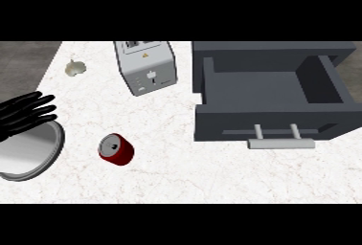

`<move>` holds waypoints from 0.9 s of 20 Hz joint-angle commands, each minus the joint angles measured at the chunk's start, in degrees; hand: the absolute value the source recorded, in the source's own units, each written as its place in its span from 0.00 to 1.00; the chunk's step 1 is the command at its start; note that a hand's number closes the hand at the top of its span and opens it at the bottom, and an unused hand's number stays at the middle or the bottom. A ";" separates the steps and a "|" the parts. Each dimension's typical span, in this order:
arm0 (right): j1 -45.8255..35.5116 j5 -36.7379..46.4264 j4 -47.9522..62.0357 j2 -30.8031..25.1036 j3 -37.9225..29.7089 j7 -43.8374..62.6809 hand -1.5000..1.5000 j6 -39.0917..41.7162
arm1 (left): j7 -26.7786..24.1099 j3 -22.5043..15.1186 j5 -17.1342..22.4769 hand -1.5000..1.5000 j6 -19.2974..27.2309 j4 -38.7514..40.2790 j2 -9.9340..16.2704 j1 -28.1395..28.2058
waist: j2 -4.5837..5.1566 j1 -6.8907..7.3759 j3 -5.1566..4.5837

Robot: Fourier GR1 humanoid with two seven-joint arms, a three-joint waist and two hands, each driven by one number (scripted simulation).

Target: Pick up the can, place it into the drawer and close the drawer

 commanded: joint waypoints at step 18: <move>2.17 -3.87 -1.25 2.39 -6.78 1.86 0.00 6.47 | -21.06 2.69 -39.87 0.00 -4.65 21.03 -25.88 -7.29 | 1.03 -0.53 -0.77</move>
